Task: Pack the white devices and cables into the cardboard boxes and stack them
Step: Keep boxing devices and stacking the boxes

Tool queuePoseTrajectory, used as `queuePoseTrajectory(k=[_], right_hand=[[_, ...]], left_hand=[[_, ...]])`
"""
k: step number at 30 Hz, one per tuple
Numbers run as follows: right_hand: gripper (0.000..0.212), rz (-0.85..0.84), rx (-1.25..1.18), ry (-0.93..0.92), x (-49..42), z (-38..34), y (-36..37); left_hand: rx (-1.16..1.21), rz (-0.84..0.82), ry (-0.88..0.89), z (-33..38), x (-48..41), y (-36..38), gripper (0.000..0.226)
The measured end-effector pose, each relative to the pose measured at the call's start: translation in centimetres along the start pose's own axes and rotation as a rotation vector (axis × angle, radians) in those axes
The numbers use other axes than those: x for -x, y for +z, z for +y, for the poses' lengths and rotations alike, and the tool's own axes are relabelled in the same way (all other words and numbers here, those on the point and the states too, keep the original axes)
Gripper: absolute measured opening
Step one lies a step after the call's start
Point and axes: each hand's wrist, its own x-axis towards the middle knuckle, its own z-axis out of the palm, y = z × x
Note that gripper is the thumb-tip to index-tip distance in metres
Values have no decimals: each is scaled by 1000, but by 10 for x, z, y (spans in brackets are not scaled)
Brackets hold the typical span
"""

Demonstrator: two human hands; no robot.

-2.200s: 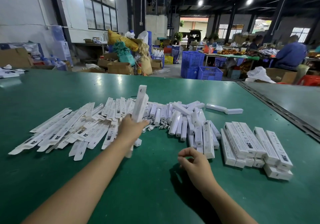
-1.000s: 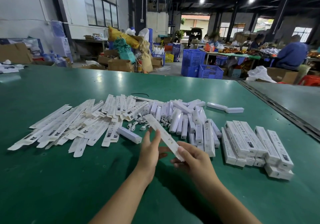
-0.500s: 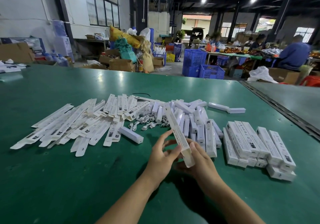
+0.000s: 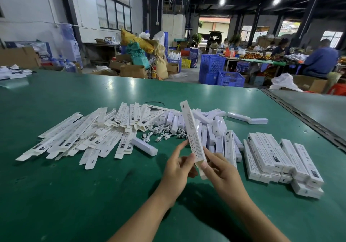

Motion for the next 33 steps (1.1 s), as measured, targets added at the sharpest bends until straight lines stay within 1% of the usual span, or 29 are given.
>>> queuePoseTrajectory(k=[4, 6, 7, 10, 13, 14, 16, 19, 21, 24, 26, 29, 33], right_hand=[[28, 77, -2, -3, 0, 1, -1], [27, 57, 14, -9, 0, 0, -1], [27, 31, 37, -11, 0, 0, -2], [26, -32, 71, -8, 2, 1, -1], [25, -27, 98, -10, 3, 0, -1], [24, -19, 109, -14, 3, -1, -1], [22, 4, 142, -32, 3, -1, -1], [24, 22, 176, -71, 4, -1, 0], [25, 28, 171, -81, 4, 0, 1], [22, 61, 163, -111, 4, 1, 1], [23, 42, 204, -144, 2, 2, 0], [35, -5, 284, -221, 0, 3, -4], [40, -64, 335, -270, -1, 7, -5]], left_hand=[[-50, 35, 11, -2, 1, 0, 40], [-71, 20, 9, -1, 1, 1, 31], [-96, 5, 7, -1, 2, 1, 30], [-193, -79, 1, 2, 5, 1, 39], [-239, -141, -18, 3, 6, -1, 49], [-260, -138, -16, 3, 6, -2, 49], [-271, -122, 1, 6, 6, -3, 41], [-268, -116, 24, 7, 7, -4, 22], [-240, -104, 32, 7, 6, -5, 16], [-216, -85, 49, 6, 4, -7, 23], [-230, -80, 71, 4, 3, -10, 24], [-243, -41, 90, 3, 1, -12, 23], [-248, 32, 101, 0, -1, -12, 26]])
